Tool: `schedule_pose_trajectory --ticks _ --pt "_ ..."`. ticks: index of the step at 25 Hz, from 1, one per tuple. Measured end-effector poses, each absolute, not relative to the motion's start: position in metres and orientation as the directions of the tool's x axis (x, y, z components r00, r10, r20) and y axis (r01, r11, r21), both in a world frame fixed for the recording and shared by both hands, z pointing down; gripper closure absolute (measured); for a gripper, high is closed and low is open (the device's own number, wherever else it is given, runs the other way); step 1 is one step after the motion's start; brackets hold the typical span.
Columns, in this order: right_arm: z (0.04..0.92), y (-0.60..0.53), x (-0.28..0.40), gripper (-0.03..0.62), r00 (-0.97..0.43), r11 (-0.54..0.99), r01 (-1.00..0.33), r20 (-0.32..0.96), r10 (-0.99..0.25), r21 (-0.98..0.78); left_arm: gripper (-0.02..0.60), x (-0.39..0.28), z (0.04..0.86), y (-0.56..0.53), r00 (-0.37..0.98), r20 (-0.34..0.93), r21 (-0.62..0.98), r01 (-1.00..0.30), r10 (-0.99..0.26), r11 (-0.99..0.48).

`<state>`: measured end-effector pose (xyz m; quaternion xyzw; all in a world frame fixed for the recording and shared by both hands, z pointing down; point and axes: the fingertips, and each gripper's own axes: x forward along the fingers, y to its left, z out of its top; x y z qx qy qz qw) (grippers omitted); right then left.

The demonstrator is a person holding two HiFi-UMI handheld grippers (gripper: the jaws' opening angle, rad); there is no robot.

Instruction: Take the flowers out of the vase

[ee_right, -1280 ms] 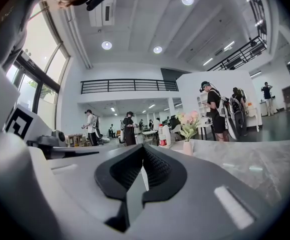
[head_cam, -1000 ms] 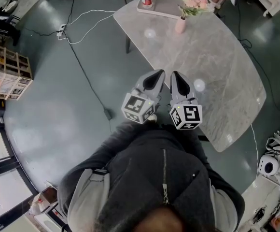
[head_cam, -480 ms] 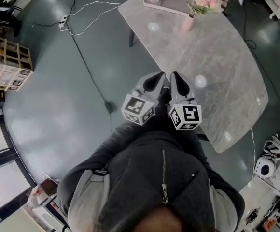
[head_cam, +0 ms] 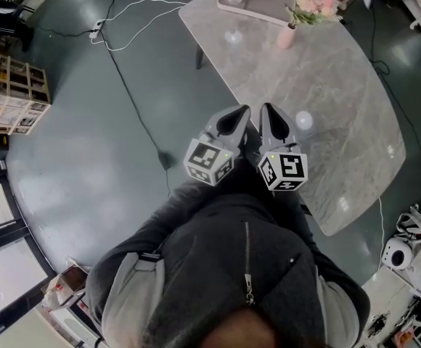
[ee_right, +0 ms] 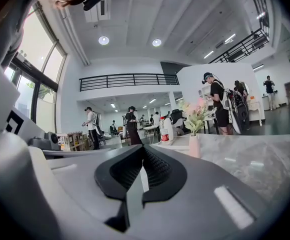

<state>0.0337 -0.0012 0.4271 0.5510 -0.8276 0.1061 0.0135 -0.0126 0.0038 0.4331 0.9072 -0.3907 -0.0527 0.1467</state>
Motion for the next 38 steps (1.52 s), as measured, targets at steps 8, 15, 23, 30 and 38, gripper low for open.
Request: schedule_pose_trajectory --ticks 8,15,23,30,38 --pt "0.401 -0.046 0.068 0.585 -0.345 0.328 -0.934 0.124 -0.930 -0.143 0.572 0.015 0.419 -0.039 0.719 -0.013 0.314 -0.657 -0.695 -0.686" --pt "0.386 -0.090 0.085 0.572 -0.350 0.339 -0.935 0.132 -0.927 -0.102 0.572 0.035 0.408 -0.081 0.736 -0.030 0.316 -0.635 -0.676 -0.705" --pt "0.380 -0.138 0.102 0.563 -0.371 0.358 -0.928 0.146 -0.917 -0.104 0.572 0.051 0.398 -0.128 0.727 -0.044 0.314 -0.641 -0.685 -0.701" --pt "0.382 -0.167 0.119 0.546 -0.382 0.357 -0.919 0.157 -0.911 -0.165 0.572 0.070 0.396 -0.156 0.732 -0.035 0.317 -0.638 -0.681 -0.702" --pt "0.405 -0.197 0.134 0.540 -0.350 0.310 -0.928 0.200 -0.915 -0.208 0.572 0.079 0.411 -0.193 0.731 0.004 0.325 -0.646 -0.682 -0.690"
